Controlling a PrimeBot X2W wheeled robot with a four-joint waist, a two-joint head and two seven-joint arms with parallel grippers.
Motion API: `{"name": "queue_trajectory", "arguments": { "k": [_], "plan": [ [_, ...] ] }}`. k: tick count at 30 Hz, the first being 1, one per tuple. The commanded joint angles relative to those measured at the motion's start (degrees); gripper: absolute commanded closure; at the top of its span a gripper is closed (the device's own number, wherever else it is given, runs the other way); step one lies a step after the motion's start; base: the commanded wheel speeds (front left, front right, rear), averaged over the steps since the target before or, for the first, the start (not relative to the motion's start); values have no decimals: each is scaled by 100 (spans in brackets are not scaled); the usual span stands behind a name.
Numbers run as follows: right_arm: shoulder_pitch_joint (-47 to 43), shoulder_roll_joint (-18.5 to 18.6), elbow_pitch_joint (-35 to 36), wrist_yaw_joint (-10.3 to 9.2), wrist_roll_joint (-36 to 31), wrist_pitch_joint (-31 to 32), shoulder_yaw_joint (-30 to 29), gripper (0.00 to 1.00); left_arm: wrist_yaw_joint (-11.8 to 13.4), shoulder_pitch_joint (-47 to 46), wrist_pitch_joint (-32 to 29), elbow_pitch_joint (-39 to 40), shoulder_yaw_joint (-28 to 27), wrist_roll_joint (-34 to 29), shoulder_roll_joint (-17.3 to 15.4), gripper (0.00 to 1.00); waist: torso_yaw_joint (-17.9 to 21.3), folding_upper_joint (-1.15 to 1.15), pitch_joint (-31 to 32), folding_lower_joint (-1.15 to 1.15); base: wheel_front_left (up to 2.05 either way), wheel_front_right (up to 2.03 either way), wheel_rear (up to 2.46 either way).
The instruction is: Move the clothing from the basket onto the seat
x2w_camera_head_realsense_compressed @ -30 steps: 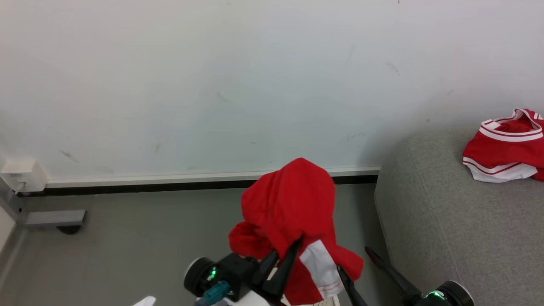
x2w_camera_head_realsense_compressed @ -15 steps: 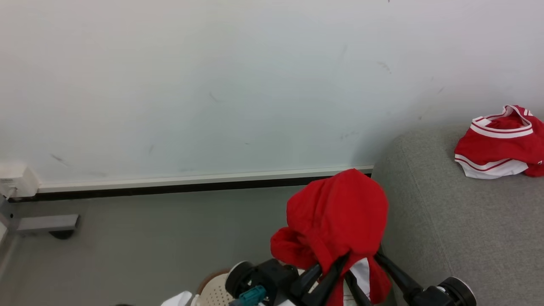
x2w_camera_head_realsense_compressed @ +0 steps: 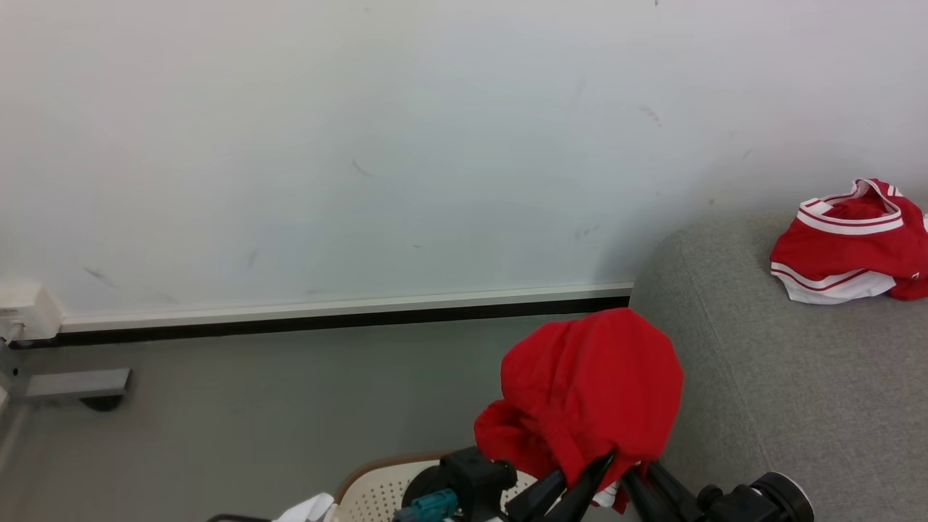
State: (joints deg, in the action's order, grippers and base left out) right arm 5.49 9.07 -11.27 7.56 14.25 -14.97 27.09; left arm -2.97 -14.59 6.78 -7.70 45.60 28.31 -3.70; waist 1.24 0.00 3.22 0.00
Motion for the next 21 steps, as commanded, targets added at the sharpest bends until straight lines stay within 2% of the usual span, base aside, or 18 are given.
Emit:
{"name": "queue_trajectory", "arguments": {
  "k": [1, 8, 12, 13, 21],
  "plan": [
    [55, 56, 15, -15, 76, -20, -1, 100, 5, 71, -15, -23, -5, 23, 1, 100, -5, 0, -7, 0, 0, 0, 0],
    [32, 155, 64, -15, 226, -21, -20, 100, 122, 72, 12, -127, -93, 51, -73, 100, 3, 0, -36, 0, 0, 0, 0],
    [-39, 174, 114, -15, 291, -22, -111, 100, 197, 62, 44, -227, -146, 33, -93, 52, 40, 0, -54, 0, 0, 0, 0],
    [-60, 176, 126, -15, 300, -22, -140, 100, 210, 58, 58, -246, -140, 24, -94, 0, 53, 0, -63, 0, 0, 0, 0],
    [-159, 273, 248, -15, 344, -24, -496, 100, 311, 73, 143, -460, -145, -49, -164, 0, 231, 0, -132, 0, 0, 0, 0]
  ]
}}
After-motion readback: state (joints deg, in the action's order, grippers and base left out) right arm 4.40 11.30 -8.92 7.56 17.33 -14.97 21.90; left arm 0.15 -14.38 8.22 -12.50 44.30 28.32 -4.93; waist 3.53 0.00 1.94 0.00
